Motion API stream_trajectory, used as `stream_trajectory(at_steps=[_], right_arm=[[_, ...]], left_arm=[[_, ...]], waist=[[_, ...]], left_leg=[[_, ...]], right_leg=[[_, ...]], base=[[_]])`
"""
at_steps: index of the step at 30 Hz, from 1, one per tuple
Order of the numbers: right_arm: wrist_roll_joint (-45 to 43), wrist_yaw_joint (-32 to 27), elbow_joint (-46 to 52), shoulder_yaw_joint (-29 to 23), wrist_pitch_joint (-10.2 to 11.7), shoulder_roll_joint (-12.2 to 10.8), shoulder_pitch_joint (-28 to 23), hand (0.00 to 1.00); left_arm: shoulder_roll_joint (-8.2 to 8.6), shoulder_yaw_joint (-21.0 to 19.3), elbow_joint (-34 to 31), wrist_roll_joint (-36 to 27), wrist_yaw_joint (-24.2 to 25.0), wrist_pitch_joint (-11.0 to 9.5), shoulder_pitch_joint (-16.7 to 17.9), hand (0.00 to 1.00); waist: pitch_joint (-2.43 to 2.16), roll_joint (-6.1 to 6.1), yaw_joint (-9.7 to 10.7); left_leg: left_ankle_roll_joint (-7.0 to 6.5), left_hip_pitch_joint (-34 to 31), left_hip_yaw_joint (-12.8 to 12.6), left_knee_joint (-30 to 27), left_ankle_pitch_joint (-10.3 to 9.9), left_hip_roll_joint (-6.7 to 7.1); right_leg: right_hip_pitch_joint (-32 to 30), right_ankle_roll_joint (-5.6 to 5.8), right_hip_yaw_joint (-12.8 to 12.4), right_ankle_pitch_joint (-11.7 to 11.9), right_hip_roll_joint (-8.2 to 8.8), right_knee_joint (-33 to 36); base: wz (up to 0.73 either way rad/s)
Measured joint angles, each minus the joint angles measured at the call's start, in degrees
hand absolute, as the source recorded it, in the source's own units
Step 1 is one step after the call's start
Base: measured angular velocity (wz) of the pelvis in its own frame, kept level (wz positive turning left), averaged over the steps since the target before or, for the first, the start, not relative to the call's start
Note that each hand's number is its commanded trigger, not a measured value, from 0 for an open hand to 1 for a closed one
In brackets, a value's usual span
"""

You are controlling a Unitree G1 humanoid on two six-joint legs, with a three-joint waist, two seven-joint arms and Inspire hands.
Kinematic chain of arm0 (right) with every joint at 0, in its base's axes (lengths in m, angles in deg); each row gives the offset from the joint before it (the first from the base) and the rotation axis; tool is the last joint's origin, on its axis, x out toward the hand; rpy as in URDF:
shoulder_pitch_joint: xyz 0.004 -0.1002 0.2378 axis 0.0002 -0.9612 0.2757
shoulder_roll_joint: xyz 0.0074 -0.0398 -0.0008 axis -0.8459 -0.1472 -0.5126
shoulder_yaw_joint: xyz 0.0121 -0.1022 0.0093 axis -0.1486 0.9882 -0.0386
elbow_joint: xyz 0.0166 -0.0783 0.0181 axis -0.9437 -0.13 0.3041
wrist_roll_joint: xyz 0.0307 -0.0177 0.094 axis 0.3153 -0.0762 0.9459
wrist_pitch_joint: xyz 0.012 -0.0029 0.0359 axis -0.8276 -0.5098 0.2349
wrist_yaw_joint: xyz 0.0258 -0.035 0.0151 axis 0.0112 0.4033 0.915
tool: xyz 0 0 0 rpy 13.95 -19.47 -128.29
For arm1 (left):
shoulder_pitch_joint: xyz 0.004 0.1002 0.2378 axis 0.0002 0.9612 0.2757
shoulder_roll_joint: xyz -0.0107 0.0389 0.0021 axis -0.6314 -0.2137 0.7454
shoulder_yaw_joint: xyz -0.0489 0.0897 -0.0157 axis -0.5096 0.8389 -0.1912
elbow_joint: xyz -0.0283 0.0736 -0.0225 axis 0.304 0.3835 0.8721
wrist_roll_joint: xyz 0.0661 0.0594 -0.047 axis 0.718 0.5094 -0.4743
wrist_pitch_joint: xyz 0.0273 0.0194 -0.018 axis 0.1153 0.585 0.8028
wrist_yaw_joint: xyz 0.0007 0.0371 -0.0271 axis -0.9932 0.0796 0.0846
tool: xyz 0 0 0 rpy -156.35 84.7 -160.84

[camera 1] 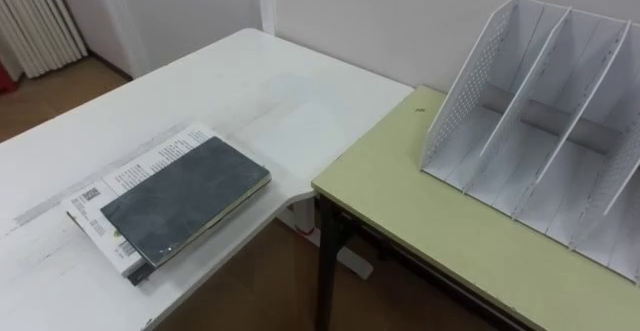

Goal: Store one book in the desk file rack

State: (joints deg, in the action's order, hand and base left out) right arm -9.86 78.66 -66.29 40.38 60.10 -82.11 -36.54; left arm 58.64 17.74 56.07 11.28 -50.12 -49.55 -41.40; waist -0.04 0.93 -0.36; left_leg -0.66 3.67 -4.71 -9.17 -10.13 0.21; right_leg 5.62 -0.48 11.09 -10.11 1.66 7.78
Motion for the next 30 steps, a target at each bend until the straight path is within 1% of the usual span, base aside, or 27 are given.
stream_trajectory(at_steps=[2, 7, 10, 11, 13, 14, 18, 19, 22, 24, 25, 26, 28, 29, 30], right_arm=[[-0.2, 0.0, -0.1, 0.5, 0.0, 0.0, 0.0, 0.00], [-0.7, 0.1, -0.2, 0.5, 0.0, 0.0, 0.3, 0.00], [-0.6, 0.1, -0.2, 0.9, 0.0, 0.0, 0.4, 0.00], [-0.5, 0.2, -0.1, 1.1, 0.0, 0.0, 0.4, 0.00], [-0.5, 0.2, 0.0, 1.7, 0.2, 0.0, 0.6, 0.00], [-0.5, 0.2, 0.0, 2.3, 0.6, 0.0, 0.8, 0.00], [-0.5, 0.1, 0.0, 3.6, 1.2, 0.0, 1.3, 0.00], [-0.7, 0.1, -0.1, 3.7, 1.2, 0.0, 1.7, 0.00], [-2.5, 0.1, -0.2, 3.9, 1.5, 0.0, 2.4, 0.00], [-2.5, 0.2, -0.2, 4.2, 2.0, 0.0, 2.8, 0.00], [-2.5, 0.1, -0.2, 4.3, 2.0, 0.0, 3.0, 0.00], [-2.5, 0.1, -0.1, 4.4, 2.1, 0.0, 3.2, 0.00], [-2.5, 0.2, 0.0, 4.9, 2.3, 0.0, 3.2, 0.00], [-2.5, 0.2, 0.1, 4.9, 2.3, 0.0, 3.2, 0.00], [-2.4, 0.2, 0.1, 5.4, 2.4, 0.0, 3.3, 0.00]], left_arm=[[-0.05, 0.0, 0.0, 1.6, 0.0, 0.0, -0.7, 0.00], [-0.07, 0.3, -0.6, 7.1, -0.3, 0.0, -1.3, 0.00], [-0.08, 1.3, -0.7, 11.6, -0.5, 0.0, -2.9, 0.00], [-0.05, 1.8, -0.7, 13.8, -0.6, 0.0, -3.5, 0.00], [0.00, 3.3, -0.8, 16.7, -0.9, 0.0, -4.3, 0.00], [-0.02, 4.6, -0.8, 18.4, -1.2, 0.0, -4.8, 0.00], [-0.09, 9.5, -2.8, 21.2, -1.6, -0.2, -5.3, 0.00], [-0.08, 10.0, -2.9, 21.7, -1.6, -0.3, -5.3, 0.00], [-0.09, 11.7, -3.8, 26.1, -1.7, -0.7, -5.6, 0.00], [-0.22, 13.9, -6.7, 32.2, -1.8, -0.7, -5.6, 0.00], [-0.21, 14.5, -7.4, 33.4, -1.8, -0.8, -5.6, 0.00], [-0.19, 15.9, -8.8, 35.6, -1.8, -0.8, -5.7, 0.00], [-0.30, 18.1, -11.8, 39.2, -1.8, -0.7, -5.7, 0.00], [-0.46, 19.6, -14.6, 42.2, -1.8, -0.7, -5.7, 0.00], [-0.84, 21.2, -17.8, 44.8, -1.8, -0.6, -5.7, 0.00]], waist=[[0.00, 0.00, 0.0], [0.09, 0.02, 0.3], [0.08, 0.12, 0.3], [0.01, 0.23, 0.5], [-0.01, 0.27, 1.0], [-0.02, 0.35, 1.6], [-0.01, 0.36, 2.5], [0.00, 0.36, 2.6], [0.31, 0.36, 3.6], [0.58, 0.42, 4.6], [0.66, 0.43, 4.8], [0.78, 0.45, 5.0], [0.87, 0.60, 5.1], [0.79, 0.45, 5.1], [0.86, 0.67, 5.3]], left_leg=[[0.00, 0.0, 0.0, 0.0, 0.0, 0.00], [0.00, -0.1, -0.2, 0.0, 0.0, 0.00], [-0.01, -0.4, -0.1, 0.2, 0.0, 0.01], [-0.02, -0.4, 0.1, 0.2, 0.0, 0.06], [-0.03, -0.4, 0.0, 0.2, 0.0, 0.15], [-0.03, -0.4, 0.1, 0.2, 0.0, 0.18], [-0.04, -0.4, 0.0, 0.2, 0.0, 0.29], [-0.04, -0.4, 0.0, 0.2, 0.0, 0.30], [-0.03, 0.1, -0.2, 0.2, 0.0, 0.30], [-0.04, 0.0, -0.2, 0.2, 0.0, 0.33], [-0.04, -0.1, -0.2, 0.2, 0.0, 0.34], [-0.04, -0.2, -0.2, 0.2, 0.0, 0.35], [-0.05, -0.2, -0.1, 0.2, 0.0, 0.36], [-0.05, -0.3, -0.1, 0.2, 0.0, 0.38], [-0.05, -0.3, 0.0, 0.2, 0.0, 0.42]], right_leg=[[0.0, 0.00, -0.2, 0.0, -0.04, 0.0], [-0.3, 0.01, -0.5, 0.0, -0.05, -0.1], [-0.7, 0.03, -0.7, 0.0, -0.07, 0.0], [-0.6, 0.04, -0.7, 0.0, -0.05, 0.1], [-0.5, 0.06, -0.7, 0.0, -0.02, 0.1], [-0.5, 0.06, -0.7, 0.0, 0.01, 0.1], [-0.5, 0.15, -0.9, -0.1, 0.09, 0.0], [-0.5, 0.15, -1.0, -0.1, 0.09, 0.0], [-0.3, 0.15, -1.7, -0.1, 0.04, 0.0], [-0.3, 0.16, -1.7, -0.1, 0.07, 0.0], [-0.4, 0.18, -1.8, -0.1, 0.09, 0.0], [-0.6, 0.20, -1.9, -0.1, 0.08, 0.0], [-0.7, 0.22, -2.4, -0.1, 0.01, 0.0], [-0.8, 0.22, -2.5, -0.1, 0.00, 0.0], [-0.7, 0.23, -2.4, -0.1, 0.02, 0.0]], base=[[0.00], [-0.01], [0.00], [0.00], [0.04], [0.00], [0.00], [-0.03], [-0.06], [0.04], [0.00], [-0.04], [-0.03], [0.00], [0.03]])
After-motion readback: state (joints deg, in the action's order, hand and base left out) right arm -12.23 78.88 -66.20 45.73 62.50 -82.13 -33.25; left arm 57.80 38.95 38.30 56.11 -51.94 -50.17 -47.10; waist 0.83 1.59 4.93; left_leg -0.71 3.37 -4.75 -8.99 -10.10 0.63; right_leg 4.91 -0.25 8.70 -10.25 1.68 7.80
